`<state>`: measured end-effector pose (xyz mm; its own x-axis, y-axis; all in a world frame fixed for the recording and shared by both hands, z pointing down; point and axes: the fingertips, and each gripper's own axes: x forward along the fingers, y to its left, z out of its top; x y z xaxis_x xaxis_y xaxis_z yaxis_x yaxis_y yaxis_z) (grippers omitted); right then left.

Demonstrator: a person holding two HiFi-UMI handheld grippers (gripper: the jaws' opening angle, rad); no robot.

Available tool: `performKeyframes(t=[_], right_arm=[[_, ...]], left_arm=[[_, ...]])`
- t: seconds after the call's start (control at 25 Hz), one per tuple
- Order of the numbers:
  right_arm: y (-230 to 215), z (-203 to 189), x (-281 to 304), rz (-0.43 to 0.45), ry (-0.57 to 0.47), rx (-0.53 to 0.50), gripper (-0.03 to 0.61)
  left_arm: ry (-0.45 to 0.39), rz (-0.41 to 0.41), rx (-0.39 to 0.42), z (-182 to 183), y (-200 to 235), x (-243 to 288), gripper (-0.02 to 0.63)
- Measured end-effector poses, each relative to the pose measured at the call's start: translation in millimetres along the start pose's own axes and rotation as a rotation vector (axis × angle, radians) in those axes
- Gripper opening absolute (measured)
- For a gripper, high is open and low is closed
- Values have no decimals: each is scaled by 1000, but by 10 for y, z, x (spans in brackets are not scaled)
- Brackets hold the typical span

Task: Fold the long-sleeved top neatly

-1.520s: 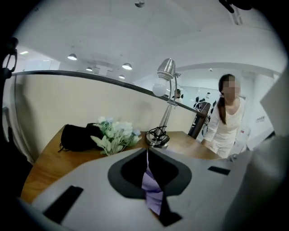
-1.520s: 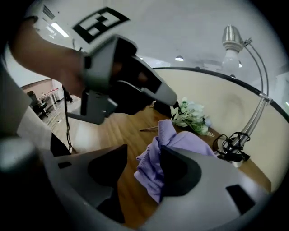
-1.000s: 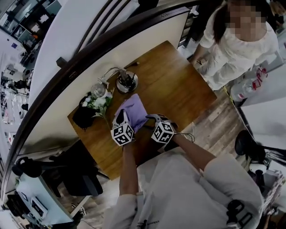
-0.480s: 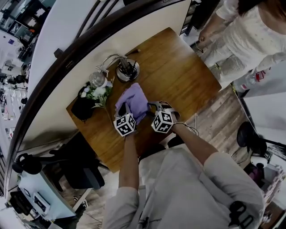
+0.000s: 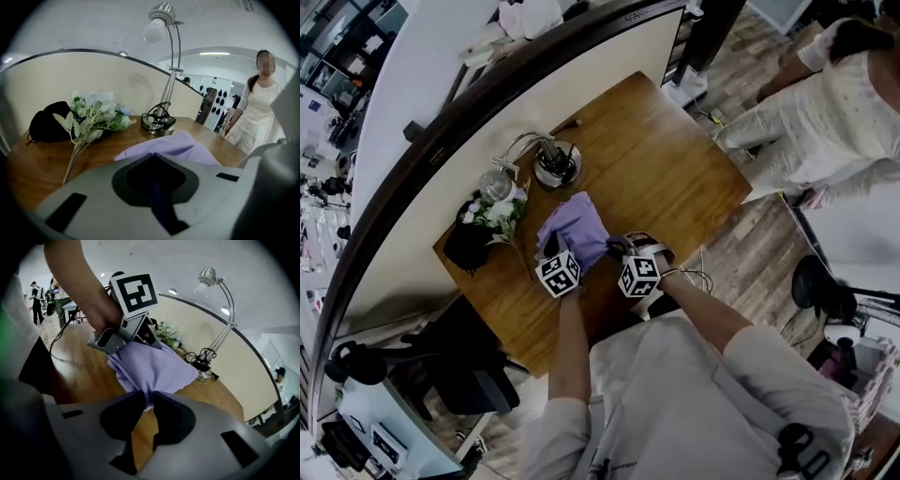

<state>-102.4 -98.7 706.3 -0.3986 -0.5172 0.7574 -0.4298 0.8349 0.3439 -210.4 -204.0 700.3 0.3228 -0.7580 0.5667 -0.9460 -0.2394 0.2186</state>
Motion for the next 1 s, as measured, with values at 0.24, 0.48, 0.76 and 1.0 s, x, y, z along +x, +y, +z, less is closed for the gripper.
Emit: performKeyframes(t=[0.24, 0.48, 0.76, 1.0], right_arm=[[46, -116, 67, 24, 52, 14, 60], [69, -183, 74, 45, 69, 9, 57], [151, -373, -7, 62, 92, 109, 11], [137, -333, -121, 68, 71, 104, 11]], left_arm=[[5, -9, -3, -37, 2, 25, 28], [13, -30, -26, -41, 17, 40, 27], [26, -18, 9, -42, 31, 19, 26], [18, -33, -27, -27, 24, 6, 26]])
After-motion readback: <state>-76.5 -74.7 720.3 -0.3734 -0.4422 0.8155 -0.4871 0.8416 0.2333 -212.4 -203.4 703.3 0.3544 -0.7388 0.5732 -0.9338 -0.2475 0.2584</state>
